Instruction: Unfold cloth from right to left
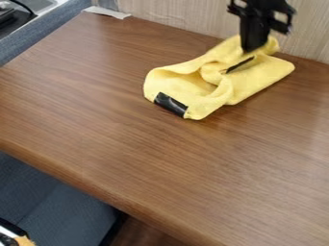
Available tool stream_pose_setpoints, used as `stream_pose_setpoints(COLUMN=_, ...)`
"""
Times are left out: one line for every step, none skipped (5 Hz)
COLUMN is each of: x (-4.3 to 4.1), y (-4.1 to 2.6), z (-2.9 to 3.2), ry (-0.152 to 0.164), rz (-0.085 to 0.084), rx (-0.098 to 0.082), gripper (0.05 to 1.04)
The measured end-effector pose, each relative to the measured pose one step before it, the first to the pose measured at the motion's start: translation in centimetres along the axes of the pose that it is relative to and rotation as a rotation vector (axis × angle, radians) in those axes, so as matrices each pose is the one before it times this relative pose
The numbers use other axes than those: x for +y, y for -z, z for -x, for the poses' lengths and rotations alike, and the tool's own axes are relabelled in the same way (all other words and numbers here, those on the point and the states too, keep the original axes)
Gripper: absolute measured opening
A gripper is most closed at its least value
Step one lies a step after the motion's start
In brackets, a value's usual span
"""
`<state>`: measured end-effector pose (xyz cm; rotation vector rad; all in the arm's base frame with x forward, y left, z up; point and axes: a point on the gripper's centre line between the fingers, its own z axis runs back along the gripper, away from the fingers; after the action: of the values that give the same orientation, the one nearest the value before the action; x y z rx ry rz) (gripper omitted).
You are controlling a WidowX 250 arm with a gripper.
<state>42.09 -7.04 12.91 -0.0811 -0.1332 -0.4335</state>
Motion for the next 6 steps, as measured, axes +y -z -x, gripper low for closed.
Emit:
stream_pose_setpoints(x=3.809, y=-2.657, z=0.822, ry=-0.1007, rz=-0.0166, rx=-0.0516, gripper=0.064)
stream_pose_setpoints(x=3.884, y=-0.203, z=1.504, ry=-0.1179, rz=-0.0139, rx=0.0044, gripper=0.063)
stream_pose_setpoints(x=3.139, y=-0.082, z=1.115, ry=-0.1073, rz=-0.0115, rx=0.0039, gripper=0.063)
stream_pose_setpoints(x=2.469, y=1.181, z=0.914, ry=-0.0719, rz=-0.0090, rx=0.0327, gripper=0.063)
stream_pose_setpoints(x=1.349, y=1.808, z=1.091, ry=-0.0506, rz=0.0025, rx=0.0353, gripper=0.063)
stream_pose_setpoints(x=0.983, y=2.133, z=1.423, ry=-0.0374, rz=-0.0022, rx=0.0326, gripper=0.063)
